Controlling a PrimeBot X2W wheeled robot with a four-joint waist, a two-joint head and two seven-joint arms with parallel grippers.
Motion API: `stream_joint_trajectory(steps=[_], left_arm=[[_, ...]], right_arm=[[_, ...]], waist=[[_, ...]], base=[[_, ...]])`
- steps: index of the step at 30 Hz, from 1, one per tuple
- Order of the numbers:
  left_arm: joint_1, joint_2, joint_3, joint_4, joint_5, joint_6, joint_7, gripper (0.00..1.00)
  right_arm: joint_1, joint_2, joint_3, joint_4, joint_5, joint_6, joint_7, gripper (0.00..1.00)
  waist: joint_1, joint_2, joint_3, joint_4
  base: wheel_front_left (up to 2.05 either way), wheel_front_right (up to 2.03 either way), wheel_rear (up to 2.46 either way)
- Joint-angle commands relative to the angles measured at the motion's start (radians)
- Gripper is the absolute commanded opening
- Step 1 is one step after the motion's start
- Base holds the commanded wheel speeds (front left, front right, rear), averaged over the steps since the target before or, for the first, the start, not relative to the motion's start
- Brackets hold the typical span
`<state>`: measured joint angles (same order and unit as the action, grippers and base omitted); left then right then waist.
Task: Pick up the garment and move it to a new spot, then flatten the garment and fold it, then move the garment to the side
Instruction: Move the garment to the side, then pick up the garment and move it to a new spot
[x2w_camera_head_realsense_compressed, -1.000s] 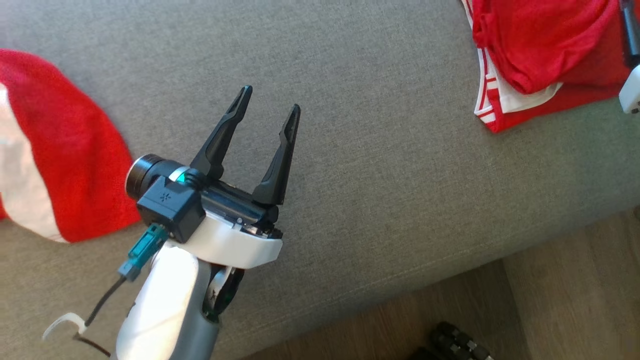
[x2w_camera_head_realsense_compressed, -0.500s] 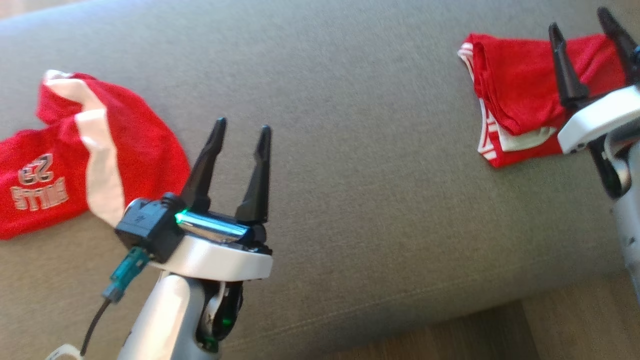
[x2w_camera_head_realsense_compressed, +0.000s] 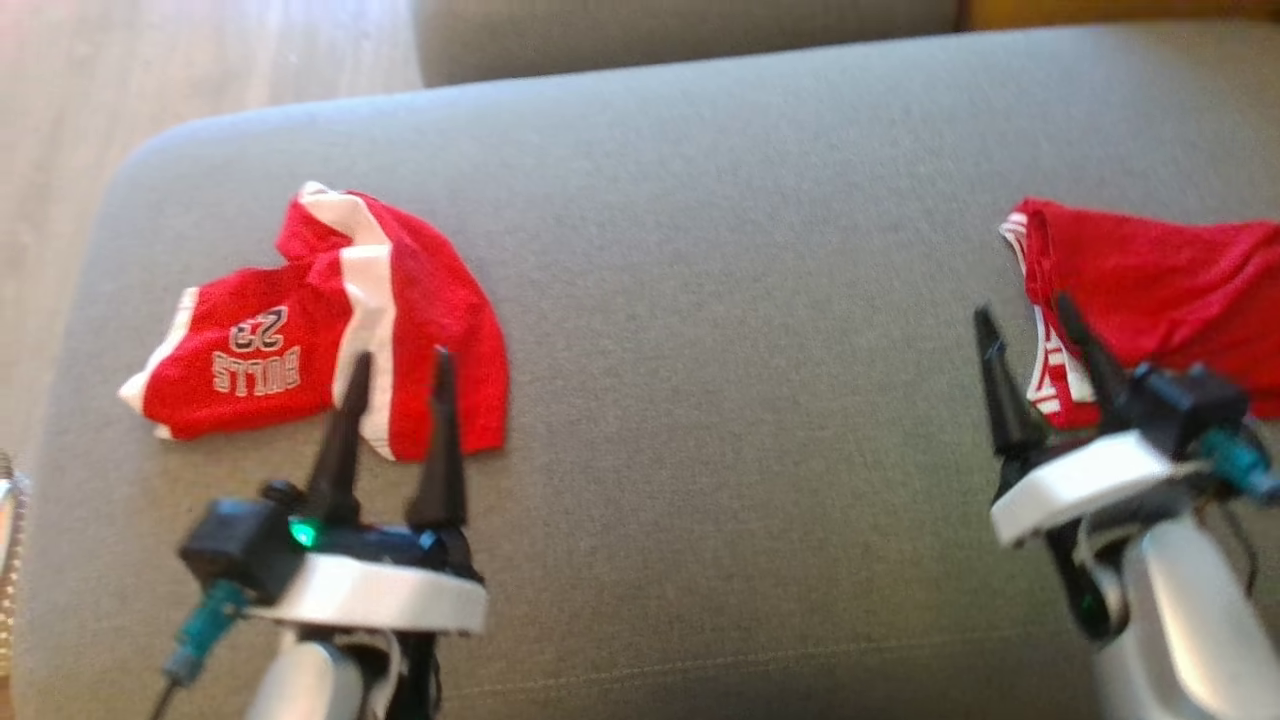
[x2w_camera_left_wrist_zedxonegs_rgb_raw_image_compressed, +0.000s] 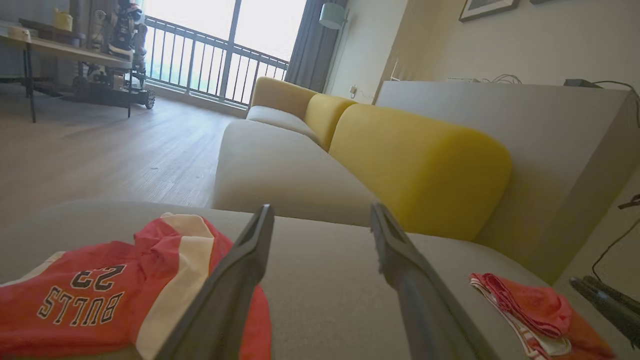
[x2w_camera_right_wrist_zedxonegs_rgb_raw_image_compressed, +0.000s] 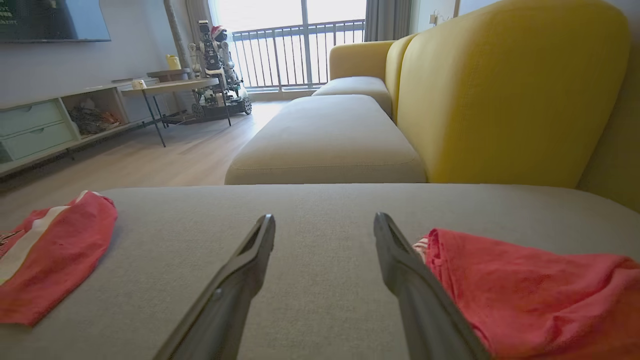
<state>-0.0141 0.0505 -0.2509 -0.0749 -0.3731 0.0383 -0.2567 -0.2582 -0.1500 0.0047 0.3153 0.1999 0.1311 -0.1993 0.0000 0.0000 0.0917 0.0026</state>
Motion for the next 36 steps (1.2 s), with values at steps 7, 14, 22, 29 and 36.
stream_joint_trajectory(steps=[7,14,22,29,36], left_arm=[[0.047,0.000,0.039,0.011,0.024,-0.020,-0.005,1.00],[0.080,0.000,0.041,0.037,0.028,-0.019,-0.005,1.00],[0.080,0.000,0.041,0.038,0.027,-0.019,-0.005,1.00],[0.077,0.000,0.040,0.035,0.028,-0.019,-0.005,1.00],[0.075,0.000,0.042,0.036,0.034,-0.022,-0.005,1.00]], right_arm=[[0.118,0.071,-0.005,-0.095,-0.112,0.000,-0.026,1.00],[0.195,0.097,-0.028,-0.140,-0.116,0.000,-0.044,1.00],[0.201,0.099,-0.029,-0.150,-0.085,0.000,-0.050,1.00],[0.202,0.100,-0.034,-0.152,-0.079,0.000,-0.053,1.00],[0.209,0.100,-0.032,-0.151,-0.072,0.000,-0.055,1.00]], waist=[[0.0000,0.0000,-0.089,0.054],[0.0000,0.0000,-0.106,0.062],[0.0000,0.0000,-0.104,0.058],[0.0000,0.0000,-0.098,0.058],[0.0000,0.0000,-0.092,0.072]], base=[[0.00,0.00,0.00],[0.00,0.00,0.00],[0.00,0.00,0.00],[0.00,0.00,0.00],[0.00,0.00,0.00]])
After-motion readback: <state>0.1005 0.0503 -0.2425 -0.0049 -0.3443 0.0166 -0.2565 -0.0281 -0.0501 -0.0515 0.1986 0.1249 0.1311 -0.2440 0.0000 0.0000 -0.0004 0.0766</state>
